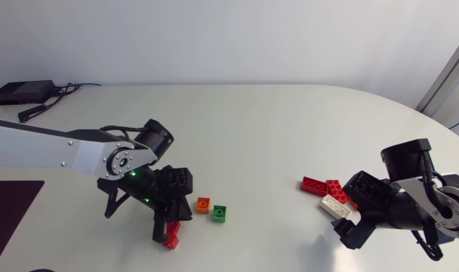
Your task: Sort duplo bricks by size, large to the right and small to the left
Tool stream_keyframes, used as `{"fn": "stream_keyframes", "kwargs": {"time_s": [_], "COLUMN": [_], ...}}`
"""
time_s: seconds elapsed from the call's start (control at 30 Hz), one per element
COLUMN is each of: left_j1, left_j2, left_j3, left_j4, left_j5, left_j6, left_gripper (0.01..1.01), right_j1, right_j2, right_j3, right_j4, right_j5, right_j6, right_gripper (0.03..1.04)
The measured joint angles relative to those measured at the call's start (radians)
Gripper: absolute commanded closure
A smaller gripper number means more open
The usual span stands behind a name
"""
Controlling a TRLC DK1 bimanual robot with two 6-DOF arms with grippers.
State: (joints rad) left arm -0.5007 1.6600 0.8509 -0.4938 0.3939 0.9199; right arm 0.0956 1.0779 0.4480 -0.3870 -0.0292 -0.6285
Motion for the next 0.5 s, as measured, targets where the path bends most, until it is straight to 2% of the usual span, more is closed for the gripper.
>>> {"fn": "stream_keyframes", "kwargs": {"time_s": [0.1, 0.23, 0.3, 0.4, 0.5], "left_j1": [-0.088, -0.165, -0.179, -0.183, -0.183], "left_j2": [0.008, 0.074, 0.121, 0.186, 0.248], "left_j3": [0.054, 0.15, 0.192, 0.241, 0.289], "left_j4": [0.01, 0.024, 0.026, 0.026, 0.019], "left_j5": [0.023, 0.045, 0.045, 0.046, 0.045], "left_j6": [-0.034, -0.063, -0.071, -0.077, -0.079], "left_gripper": [0.456, 0.457, 0.689, 0.916, 0.962], "right_j1": [0.003, 0.002, -0.003, -0.013, -0.017], "right_j2": [0.0, 0.0, 0.0, 0.0, 0.0], "right_j3": [0.0, 0.0, 0.0, 0.0, 0.0], "right_j4": [0.0, -0.001, -0.005, -0.007, -0.007], "right_j5": [0.0, 0.002, 0.003, 0.003, 0.003], "right_j6": [0.003, 0.002, 0.002, 0.002, -0.001], "right_gripper": [0.07, 0.07, 0.07, 0.07, 0.07]}}
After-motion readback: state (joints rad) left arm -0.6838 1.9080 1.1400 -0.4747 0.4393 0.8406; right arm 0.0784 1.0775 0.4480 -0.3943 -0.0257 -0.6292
